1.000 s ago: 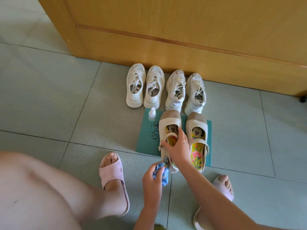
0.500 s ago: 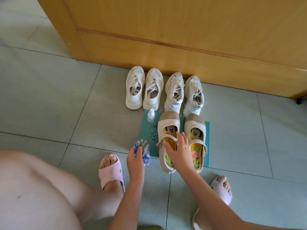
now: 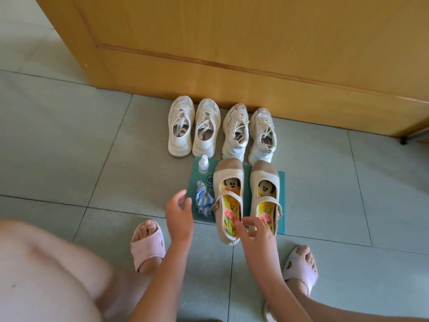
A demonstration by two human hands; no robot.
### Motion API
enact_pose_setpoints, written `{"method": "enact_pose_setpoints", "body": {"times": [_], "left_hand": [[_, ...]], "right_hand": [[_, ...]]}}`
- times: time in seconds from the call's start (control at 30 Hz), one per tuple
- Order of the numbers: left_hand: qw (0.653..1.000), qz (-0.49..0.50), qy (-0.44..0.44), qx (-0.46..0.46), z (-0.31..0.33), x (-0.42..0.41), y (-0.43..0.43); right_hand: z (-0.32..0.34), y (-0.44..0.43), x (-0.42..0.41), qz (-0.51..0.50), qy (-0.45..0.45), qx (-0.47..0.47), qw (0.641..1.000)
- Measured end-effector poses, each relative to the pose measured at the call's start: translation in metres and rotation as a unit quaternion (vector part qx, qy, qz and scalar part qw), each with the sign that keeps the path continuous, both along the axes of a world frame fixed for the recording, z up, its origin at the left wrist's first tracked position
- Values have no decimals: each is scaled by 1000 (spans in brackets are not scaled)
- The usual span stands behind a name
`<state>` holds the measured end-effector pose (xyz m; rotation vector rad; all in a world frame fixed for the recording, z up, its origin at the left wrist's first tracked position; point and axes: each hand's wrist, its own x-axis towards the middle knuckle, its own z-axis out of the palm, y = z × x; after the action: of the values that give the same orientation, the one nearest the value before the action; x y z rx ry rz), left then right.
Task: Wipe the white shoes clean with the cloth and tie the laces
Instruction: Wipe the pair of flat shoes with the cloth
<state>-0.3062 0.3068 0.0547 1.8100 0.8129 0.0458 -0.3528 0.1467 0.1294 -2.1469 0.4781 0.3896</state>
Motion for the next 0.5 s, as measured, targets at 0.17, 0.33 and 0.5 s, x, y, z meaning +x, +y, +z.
{"method": "enact_pose_setpoints", "body": {"times": [0.17, 0.33, 0.5], "left_hand": [[994, -13, 28, -101, 32, -10, -16], [968, -133, 147, -156, 40, -26, -39], [957, -143, 165, -192, 40, -22, -34]], "right_hand": [[-9, -1, 1, -35, 83, -7, 996], [-10, 1, 4, -27, 104, 0, 994], [-12, -2, -2, -39, 100, 7, 994]]}}
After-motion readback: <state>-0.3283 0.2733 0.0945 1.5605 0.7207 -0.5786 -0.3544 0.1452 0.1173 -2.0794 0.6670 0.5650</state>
